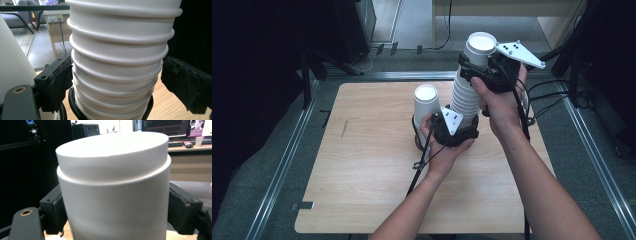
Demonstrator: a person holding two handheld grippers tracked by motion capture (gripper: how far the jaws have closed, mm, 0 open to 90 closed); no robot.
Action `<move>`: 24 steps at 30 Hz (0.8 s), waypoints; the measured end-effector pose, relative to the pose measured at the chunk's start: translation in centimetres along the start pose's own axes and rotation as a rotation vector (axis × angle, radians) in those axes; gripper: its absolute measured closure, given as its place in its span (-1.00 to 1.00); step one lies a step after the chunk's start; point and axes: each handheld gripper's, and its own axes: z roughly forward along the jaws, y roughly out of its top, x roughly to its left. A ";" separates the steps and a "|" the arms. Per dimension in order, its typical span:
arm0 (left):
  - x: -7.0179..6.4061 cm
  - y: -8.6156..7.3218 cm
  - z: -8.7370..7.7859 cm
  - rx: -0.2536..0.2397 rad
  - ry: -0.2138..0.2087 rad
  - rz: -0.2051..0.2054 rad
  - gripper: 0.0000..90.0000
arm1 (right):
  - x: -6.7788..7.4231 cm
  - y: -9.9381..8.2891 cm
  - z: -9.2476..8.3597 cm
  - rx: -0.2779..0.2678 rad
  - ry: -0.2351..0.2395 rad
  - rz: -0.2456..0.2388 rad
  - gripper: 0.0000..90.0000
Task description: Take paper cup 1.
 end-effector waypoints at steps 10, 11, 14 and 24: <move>0.0 0.0 0.0 0.001 -0.001 -0.002 -0.76 | 0.1 1.1 -0.5 -0.045 0.014 -0.001 -0.58; 0.0 0.0 0.0 0.001 -0.001 -0.002 -0.76 | 0.1 1.1 -0.5 -0.045 0.014 -0.001 -0.58; 0.0 0.0 0.0 -0.001 0.000 -0.007 -0.76 | 0.0 1.3 -0.7 -0.052 0.014 0.006 -0.58; 0.3 0.8 -1.1 -0.041 -0.012 -0.020 -0.80 | 0.0 0.1 0.1 0.011 0.009 -0.005 -0.59</move>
